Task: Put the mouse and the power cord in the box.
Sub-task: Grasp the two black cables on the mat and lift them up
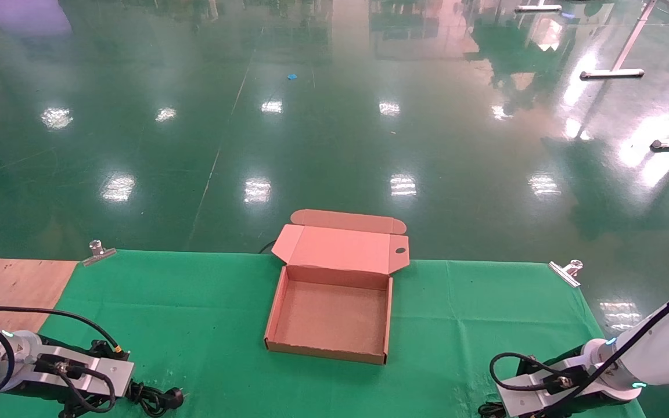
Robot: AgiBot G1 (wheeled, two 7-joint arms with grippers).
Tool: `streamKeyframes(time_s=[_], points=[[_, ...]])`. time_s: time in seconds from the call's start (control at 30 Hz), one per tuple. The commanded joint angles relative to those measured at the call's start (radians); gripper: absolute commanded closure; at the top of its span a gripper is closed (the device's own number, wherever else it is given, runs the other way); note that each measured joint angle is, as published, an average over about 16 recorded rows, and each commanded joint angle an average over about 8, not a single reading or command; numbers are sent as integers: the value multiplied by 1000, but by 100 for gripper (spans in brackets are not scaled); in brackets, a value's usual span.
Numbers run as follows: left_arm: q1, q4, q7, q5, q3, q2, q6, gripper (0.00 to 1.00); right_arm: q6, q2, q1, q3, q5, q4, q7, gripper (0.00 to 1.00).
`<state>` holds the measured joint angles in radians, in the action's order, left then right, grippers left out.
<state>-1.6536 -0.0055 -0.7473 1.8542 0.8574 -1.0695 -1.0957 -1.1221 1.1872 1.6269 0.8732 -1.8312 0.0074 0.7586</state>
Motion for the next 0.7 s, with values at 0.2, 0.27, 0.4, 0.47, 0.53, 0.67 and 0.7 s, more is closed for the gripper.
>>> streamKeyframes(time_s=[0.2,0.27,0.4,0.47,0.53,0.67,0.7], points=[[-43,-3,-12,7,5,5,-87,100,-34,-7,25,-9,13,4,9,100],[-58,-3,-15,9,6,8,-120,100,-62,-13,40,-13,19,5,15,100],[-88,-4,-19,12,9,13,-163,100,-116,-26,75,-21,31,11,29,100],[-106,-6,-19,14,10,16,-178,100,-140,-33,98,-26,37,15,36,100],[-130,-10,-18,18,13,18,-191,100,-164,-41,125,-30,44,20,42,100],[-194,-25,-11,28,19,17,-218,100,-214,-55,194,-39,57,34,49,100],[-213,-29,-8,30,21,14,-224,100,-228,-58,214,-42,60,38,49,100]])
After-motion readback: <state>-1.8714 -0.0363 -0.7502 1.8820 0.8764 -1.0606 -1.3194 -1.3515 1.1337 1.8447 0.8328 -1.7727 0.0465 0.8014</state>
